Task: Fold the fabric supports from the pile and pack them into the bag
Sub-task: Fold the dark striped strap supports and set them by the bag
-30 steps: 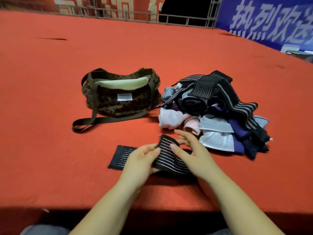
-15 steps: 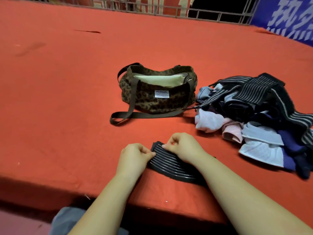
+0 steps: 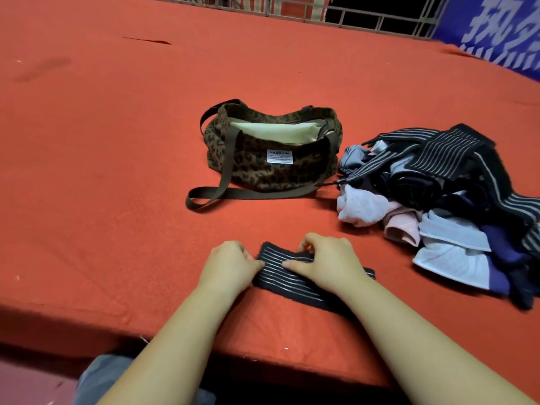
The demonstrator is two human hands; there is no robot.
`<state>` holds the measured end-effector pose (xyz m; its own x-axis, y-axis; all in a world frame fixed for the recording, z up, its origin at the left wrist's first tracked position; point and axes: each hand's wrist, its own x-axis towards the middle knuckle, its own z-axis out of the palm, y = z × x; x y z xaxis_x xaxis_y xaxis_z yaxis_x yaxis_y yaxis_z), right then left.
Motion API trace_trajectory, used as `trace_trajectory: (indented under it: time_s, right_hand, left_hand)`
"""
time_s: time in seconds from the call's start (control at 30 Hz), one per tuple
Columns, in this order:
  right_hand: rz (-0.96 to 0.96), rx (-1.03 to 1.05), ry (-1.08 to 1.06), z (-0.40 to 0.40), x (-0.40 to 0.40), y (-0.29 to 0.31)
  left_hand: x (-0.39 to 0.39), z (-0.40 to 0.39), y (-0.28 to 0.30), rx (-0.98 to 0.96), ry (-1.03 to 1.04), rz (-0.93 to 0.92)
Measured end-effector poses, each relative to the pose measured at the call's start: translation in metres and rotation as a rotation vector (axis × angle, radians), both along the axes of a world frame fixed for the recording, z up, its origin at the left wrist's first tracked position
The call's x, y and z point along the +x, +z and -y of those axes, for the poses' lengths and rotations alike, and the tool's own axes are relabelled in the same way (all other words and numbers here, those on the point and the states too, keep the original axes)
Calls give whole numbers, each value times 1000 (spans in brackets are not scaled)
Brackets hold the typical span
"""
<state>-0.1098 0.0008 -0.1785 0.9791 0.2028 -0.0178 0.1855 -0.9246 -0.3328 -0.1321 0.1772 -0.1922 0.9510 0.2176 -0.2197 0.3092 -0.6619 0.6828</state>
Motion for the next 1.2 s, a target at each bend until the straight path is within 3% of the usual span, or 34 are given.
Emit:
trace_trajectory:
  time_s: [0.1, 0.27, 0.37, 0.47, 0.67, 0.77, 1.0, 1.2]
  right_hand:
    - [19, -80, -67, 31, -14, 5]
    - [33, -39, -330, 75, -36, -3]
    - [-57, 2, -509, 83, -50, -5]
    - [-169, 6, -481, 83, -60, -5]
    - [-26, 376, -548, 92, -59, -4]
    - [76, 518, -612, 102, -59, 2]
    - [318, 746, -434, 48, -59, 14]
    - [277, 472, -142, -9, -68, -24]
  left_hand:
    - [1, 2, 1, 35, -6, -8]
    - [2, 3, 2, 116, 4, -25]
    - [1, 5, 5, 240, -2, -61]
    - [-1, 8, 8, 333, 1, -71]
    - [-13, 24, 10, 318, -62, -54]
    - [-24, 40, 4, 418, -139, 61]
    - [-29, 30, -9, 230, -70, 103]
    - [-30, 26, -10, 217, -109, 118]
